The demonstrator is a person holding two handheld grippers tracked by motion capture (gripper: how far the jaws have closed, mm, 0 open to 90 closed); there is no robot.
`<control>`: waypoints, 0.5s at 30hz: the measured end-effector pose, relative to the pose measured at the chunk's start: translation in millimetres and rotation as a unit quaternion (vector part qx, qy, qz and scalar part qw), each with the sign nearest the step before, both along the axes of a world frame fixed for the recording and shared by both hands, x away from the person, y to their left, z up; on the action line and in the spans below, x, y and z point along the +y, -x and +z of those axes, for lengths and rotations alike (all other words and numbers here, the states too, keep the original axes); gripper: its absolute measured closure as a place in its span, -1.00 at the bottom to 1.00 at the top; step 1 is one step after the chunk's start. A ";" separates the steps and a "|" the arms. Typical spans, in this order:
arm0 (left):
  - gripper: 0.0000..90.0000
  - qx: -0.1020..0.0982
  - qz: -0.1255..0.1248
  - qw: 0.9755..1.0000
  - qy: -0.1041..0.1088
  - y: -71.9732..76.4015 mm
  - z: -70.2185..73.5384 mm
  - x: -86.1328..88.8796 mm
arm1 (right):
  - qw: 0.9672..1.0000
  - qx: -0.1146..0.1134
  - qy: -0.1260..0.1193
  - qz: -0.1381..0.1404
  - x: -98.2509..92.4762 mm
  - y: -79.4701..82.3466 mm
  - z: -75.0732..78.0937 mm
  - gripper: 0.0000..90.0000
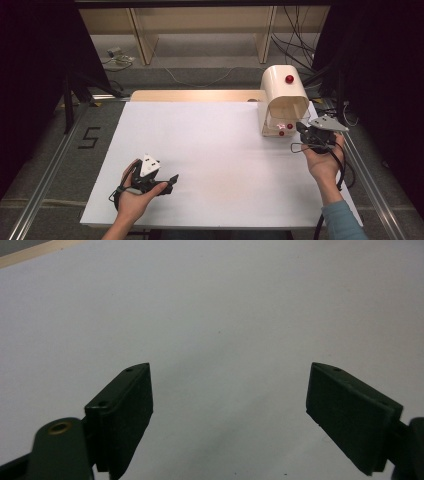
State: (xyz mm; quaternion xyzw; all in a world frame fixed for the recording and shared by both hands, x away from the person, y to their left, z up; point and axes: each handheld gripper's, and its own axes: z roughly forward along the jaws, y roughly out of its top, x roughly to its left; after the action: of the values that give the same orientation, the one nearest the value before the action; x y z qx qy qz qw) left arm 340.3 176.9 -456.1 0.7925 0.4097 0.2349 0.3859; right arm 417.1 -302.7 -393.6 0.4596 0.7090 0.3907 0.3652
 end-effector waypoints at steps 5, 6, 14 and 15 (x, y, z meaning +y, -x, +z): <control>-0.58 0.000 0.000 1.000 -0.001 -0.1 -0.1 0.1 | 1.000 -0.002 0.001 0.000 -0.5 -0.9 -0.2 1.00; -0.58 0.000 0.000 1.000 0.000 -0.1 -0.1 0.1 | 1.000 -0.002 0.001 0.000 -0.6 -1.1 -0.3 1.00; -0.58 0.001 0.000 1.000 0.000 -0.2 -0.1 0.3 | 1.000 -0.001 0.000 -0.003 -0.4 -2.3 -0.5 1.00; -0.58 0.001 0.000 1.000 0.000 -0.2 -0.2 0.3 | 1.000 -0.001 0.000 -0.003 -0.3 -2.4 -0.5 1.00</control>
State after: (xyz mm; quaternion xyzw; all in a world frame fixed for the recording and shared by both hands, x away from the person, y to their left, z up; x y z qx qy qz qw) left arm 340.6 177.2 -456.3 0.7925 0.4101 0.2345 0.3856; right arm 419.5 -303.1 -394.1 0.4613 0.7072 0.3906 0.3668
